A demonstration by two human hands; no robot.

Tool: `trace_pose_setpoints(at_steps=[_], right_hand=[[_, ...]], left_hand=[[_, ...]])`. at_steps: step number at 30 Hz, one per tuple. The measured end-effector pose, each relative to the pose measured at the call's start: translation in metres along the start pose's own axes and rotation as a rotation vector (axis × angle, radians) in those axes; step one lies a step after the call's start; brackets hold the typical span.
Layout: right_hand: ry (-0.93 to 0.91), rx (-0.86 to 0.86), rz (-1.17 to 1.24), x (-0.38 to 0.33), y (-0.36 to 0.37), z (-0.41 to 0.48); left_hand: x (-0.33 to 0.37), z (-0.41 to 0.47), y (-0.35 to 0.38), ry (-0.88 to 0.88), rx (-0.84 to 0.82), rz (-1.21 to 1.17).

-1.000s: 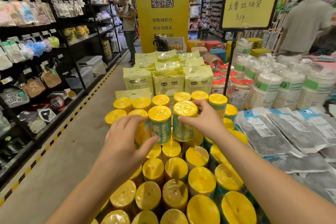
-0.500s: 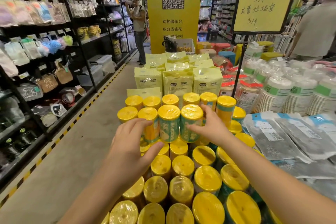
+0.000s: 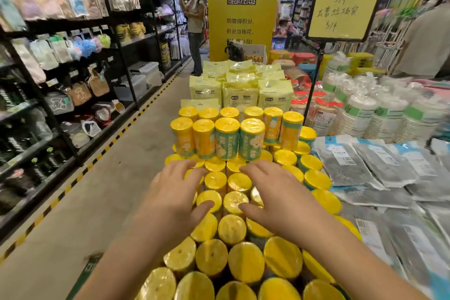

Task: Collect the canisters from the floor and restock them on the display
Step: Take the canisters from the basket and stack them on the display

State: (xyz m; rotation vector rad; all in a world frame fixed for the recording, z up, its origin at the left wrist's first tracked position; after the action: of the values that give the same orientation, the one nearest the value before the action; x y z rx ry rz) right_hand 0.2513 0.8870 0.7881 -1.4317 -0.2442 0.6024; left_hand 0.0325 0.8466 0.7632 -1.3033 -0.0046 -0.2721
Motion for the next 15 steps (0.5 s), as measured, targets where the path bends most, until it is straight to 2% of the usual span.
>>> trace_pose_setpoints(at_steps=[4, 11, 15], right_hand=[[-0.042, -0.017, -0.022, -0.038, 0.005, -0.04], [-0.141, -0.07, 0.001, -0.089, 0.021, -0.102], [-0.241, -0.093, 0.042, -0.115, 0.032, -0.131]], left_hand=[[0.008, -0.047, -0.003, -0.001, -0.012, 0.131], [0.01, -0.143, -0.007, -0.069, 0.003, 0.015], [0.02, -0.201, -0.013, -0.205, -0.026, -0.012]])
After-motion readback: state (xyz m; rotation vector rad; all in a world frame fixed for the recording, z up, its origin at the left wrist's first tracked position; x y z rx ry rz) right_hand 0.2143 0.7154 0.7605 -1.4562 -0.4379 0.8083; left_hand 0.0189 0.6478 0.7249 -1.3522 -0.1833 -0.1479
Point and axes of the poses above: each hand's wrist, its own z-axis towards the middle knuckle, its own y-axis out of the palm, x = y × z, the point moved 1 cm from there along z, towards the middle knuckle, and after that the axes turned 2 degrees about y, right-handed, at the moved point
